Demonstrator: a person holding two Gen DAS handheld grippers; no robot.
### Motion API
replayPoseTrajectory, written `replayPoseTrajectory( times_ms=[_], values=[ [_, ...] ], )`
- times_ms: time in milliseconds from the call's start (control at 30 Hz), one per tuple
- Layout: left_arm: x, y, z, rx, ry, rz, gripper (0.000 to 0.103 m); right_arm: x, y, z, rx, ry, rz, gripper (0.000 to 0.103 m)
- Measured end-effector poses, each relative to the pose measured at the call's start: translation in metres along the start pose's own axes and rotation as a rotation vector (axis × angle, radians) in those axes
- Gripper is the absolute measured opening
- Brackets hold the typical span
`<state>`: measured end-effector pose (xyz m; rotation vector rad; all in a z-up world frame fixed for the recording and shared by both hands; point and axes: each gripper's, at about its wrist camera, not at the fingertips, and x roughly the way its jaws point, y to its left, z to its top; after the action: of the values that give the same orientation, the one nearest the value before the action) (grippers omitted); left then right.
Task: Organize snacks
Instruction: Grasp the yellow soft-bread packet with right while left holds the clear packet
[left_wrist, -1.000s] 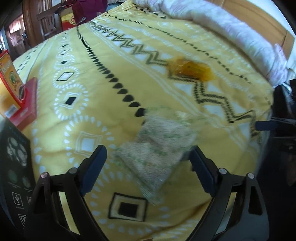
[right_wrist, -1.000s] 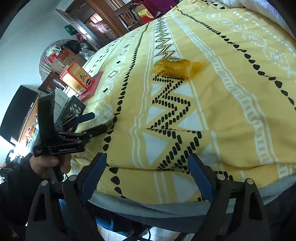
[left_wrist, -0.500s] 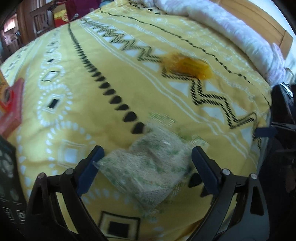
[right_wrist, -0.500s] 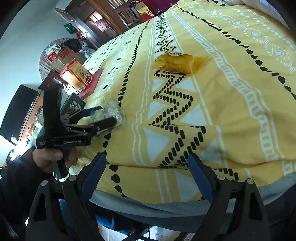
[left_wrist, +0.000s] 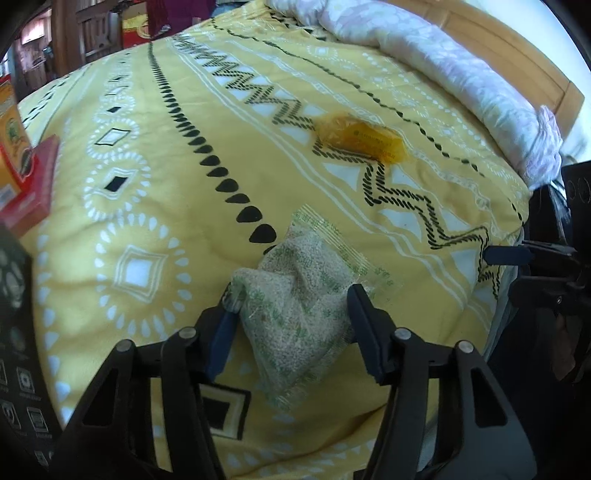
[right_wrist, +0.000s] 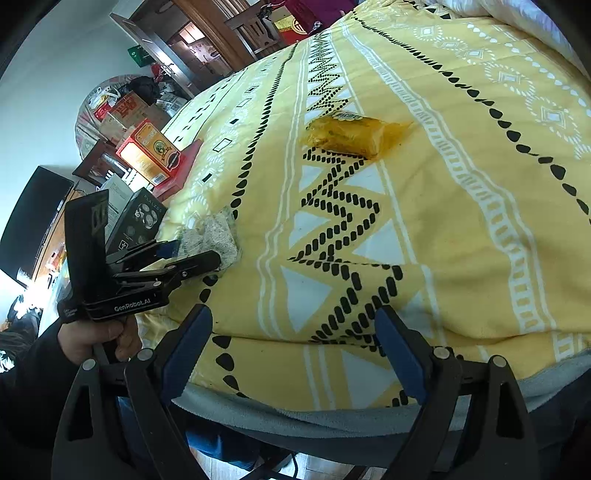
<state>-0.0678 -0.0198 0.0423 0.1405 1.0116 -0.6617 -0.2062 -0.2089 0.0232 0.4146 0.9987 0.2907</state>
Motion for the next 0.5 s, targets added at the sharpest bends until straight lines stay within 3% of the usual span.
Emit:
replayPoseTrajectory(
  times_ms=[200,367,500],
  values=[
    [-0.015,0.011,-0.001,-0.093,-0.039,-0.004,0.058,-0.003,0.003,0.024,-0.082,-0.032,-0.044,0.091],
    [-0.015,0.019,-0.002,-0.148,-0.033,-0.015,0.058,0.001,-0.006,0.081,-0.194,-0.071,-0.132,0.091],
    [-0.015,0.026,0.001,-0.214,-0.041,-0.032,0.058,0.028,-0.01,0.127,-0.344,-0.025,-0.199,0.091]
  ],
)
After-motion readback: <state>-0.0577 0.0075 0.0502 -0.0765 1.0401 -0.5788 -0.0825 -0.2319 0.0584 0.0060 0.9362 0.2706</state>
